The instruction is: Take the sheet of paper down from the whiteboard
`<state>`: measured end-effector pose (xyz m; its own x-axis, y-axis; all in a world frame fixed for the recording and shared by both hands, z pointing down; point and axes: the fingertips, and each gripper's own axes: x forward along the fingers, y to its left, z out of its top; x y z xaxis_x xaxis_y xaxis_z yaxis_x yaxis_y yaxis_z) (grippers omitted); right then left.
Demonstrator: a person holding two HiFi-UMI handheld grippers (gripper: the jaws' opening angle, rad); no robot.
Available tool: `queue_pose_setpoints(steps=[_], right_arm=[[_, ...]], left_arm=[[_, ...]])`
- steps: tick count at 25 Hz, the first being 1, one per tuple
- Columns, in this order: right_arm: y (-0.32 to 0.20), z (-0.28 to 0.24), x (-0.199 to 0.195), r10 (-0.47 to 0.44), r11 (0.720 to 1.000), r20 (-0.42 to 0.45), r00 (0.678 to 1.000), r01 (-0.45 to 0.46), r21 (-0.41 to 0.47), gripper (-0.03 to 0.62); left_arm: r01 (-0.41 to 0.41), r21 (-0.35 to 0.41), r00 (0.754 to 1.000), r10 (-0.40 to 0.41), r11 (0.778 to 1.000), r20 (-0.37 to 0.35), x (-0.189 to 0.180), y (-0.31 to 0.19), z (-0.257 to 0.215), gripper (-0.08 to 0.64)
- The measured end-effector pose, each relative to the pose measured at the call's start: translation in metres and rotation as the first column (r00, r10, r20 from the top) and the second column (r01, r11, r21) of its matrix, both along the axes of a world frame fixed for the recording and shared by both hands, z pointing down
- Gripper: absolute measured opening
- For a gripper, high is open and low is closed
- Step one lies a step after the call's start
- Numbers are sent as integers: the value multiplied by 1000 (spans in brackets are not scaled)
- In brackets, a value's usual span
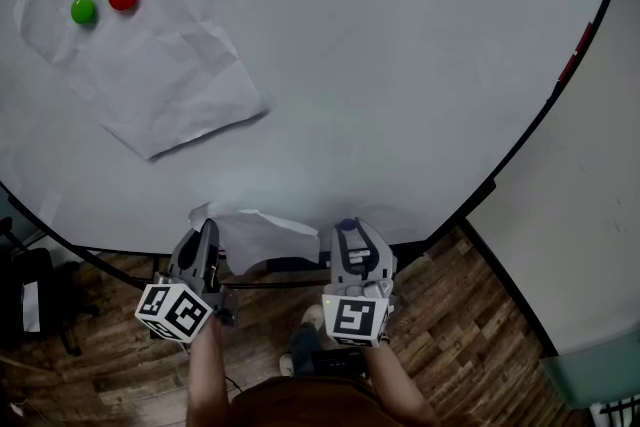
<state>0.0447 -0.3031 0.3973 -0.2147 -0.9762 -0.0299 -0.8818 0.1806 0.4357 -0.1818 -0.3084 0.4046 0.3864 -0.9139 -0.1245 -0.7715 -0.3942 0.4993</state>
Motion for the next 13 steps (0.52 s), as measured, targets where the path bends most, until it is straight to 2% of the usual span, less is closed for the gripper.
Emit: queue_pose_setpoints(steps=[13], right_arm=[[-8, 8, -6, -11, 1000, 9, 1000, 11, -28, 133]], left_arm=[[6, -12, 1000, -6, 1000, -14, -8, -3, 6, 25]])
